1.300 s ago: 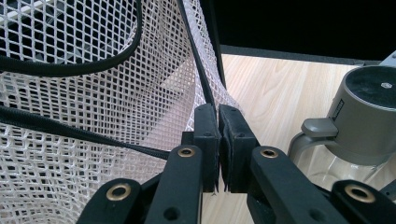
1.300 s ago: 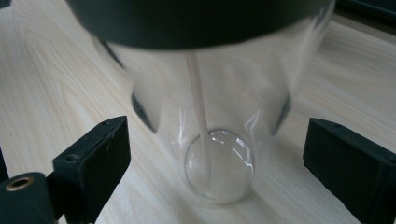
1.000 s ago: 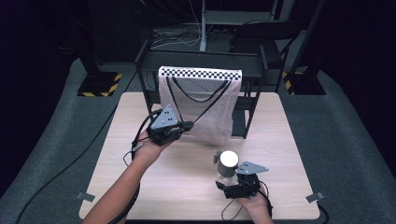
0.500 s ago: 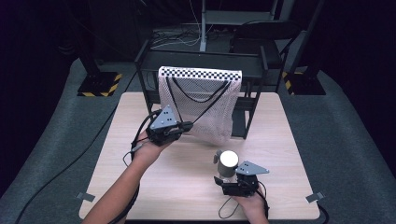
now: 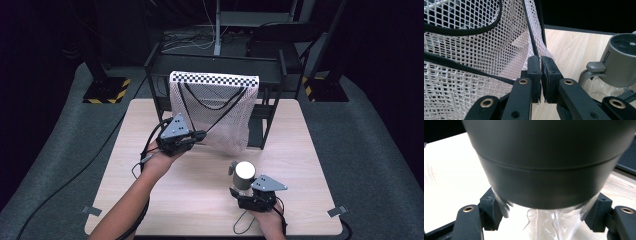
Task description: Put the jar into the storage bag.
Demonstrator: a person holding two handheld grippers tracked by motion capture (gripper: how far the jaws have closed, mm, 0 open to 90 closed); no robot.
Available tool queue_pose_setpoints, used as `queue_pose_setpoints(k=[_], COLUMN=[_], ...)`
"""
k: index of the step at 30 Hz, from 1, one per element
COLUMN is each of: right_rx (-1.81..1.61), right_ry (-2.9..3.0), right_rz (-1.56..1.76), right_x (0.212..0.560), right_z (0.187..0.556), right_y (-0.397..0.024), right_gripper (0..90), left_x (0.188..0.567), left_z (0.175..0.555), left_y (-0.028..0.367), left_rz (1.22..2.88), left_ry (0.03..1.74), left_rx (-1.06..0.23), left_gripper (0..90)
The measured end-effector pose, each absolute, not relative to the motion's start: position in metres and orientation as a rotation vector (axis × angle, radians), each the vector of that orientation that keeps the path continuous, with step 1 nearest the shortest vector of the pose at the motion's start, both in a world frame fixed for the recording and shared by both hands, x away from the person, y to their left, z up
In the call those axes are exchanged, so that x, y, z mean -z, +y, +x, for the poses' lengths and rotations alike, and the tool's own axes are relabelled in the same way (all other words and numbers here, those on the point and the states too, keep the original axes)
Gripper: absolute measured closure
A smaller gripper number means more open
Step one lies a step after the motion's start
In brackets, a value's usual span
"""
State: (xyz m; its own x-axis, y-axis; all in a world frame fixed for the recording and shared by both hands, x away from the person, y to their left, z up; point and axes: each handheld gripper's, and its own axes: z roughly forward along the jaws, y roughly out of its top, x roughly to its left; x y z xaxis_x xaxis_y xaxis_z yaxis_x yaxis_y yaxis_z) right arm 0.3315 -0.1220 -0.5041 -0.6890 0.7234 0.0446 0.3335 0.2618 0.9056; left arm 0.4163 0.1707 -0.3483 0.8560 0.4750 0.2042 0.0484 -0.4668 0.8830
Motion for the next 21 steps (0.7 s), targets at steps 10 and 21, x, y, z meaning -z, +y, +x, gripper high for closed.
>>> queue_pose_setpoints(k=[10, 21], right_rx=[-1.425, -1.457], right_ry=[2.162, 2.159], right_rz=[0.939, 0.917], right_x=[0.498, 0.478], right_z=[0.332, 0.341], right_y=[-0.120, -0.117], right_gripper=[28.8, 29.0], left_x=[0.348, 0.347], left_z=[0.416, 0.416], left_y=[0.171, 0.171], left_rz=[2.010, 2.010], left_ry=[0.383, 0.379], left_rx=[-0.528, -0.527], left_gripper=[84.8, 84.8])
